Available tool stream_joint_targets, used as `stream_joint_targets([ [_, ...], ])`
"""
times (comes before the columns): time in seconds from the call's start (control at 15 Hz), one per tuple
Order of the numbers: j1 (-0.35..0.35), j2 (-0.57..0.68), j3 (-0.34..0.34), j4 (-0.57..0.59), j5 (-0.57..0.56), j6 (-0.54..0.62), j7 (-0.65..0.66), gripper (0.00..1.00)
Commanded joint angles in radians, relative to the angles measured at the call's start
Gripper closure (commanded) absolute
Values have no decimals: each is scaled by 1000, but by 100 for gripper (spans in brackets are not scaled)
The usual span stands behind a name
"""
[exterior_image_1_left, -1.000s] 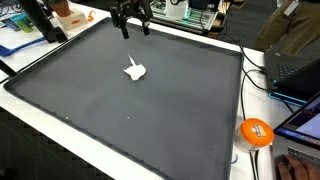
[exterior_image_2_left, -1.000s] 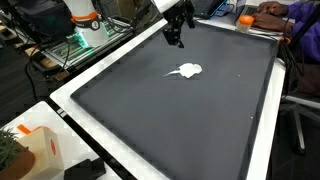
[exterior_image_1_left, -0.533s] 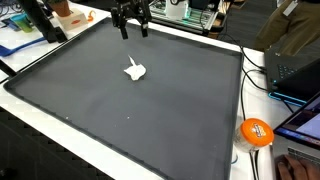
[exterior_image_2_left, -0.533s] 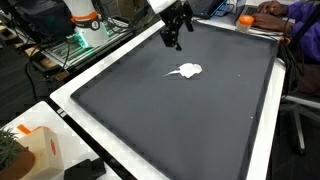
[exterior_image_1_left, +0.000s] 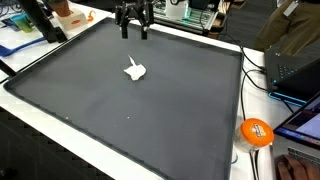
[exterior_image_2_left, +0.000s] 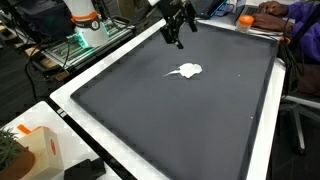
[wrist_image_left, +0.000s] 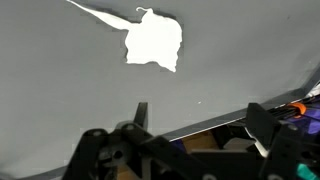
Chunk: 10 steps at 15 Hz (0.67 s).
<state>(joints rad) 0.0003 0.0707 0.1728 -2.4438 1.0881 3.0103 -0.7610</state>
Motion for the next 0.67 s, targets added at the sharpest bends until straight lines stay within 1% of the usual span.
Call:
stream_joint_targets([
  [0.0, 9, 4, 36, 4, 140, 79, -108, 0],
  [0.13, 10, -2, 53, 9, 206, 97, -163, 0],
  [0.27, 6, -2, 62, 16, 261, 87, -218, 0],
  [0.33, 3, -12, 66, 18, 299, 61, -257, 0],
  [0.47, 1, -25, 70, 21, 369, 68, -332, 0],
  [0.6, -4, -30, 65, 21, 409, 23, -411, 0],
])
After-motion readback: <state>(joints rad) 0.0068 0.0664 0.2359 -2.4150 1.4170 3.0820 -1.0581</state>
